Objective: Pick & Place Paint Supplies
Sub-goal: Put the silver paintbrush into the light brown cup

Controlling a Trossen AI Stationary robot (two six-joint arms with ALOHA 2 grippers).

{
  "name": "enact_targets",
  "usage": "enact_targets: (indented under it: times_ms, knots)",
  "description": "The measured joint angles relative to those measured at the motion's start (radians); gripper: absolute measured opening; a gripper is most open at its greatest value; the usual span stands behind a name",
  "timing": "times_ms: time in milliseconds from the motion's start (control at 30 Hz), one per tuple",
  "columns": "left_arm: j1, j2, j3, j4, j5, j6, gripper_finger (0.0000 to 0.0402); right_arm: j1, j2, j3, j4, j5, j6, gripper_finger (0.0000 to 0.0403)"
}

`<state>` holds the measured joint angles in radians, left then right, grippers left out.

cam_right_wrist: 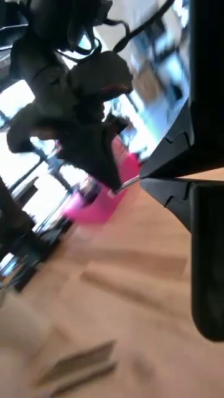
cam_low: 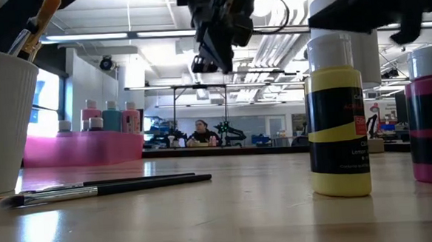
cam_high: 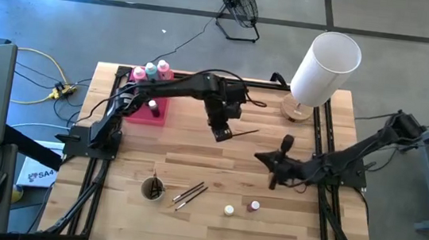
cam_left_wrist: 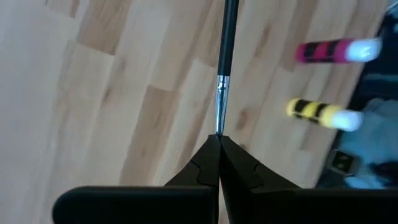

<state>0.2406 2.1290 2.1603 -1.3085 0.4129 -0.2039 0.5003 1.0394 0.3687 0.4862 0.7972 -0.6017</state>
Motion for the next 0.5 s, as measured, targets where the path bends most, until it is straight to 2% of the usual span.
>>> enact_targets:
  times_ms: [200, 333, 500]
  knots:
    - [-0.011, -0.001, 0.019, -0.005, 0.055, -0.089, 0.0000, -0.004, 0.150, 0.000, 0.140, 0.116, -0.169, 0.0023]
    - [-0.021, -0.001, 0.020, -0.004, 0.070, -0.112, 0.0000, -0.004, 0.204, 0.000, 0.224, 0.143, -0.211, 0.0072]
    - [-0.041, -0.001, 0.020, -0.002, 0.074, -0.131, 0.0000, -0.034, 0.234, 0.000, 0.227, 0.146, -0.242, 0.0140]
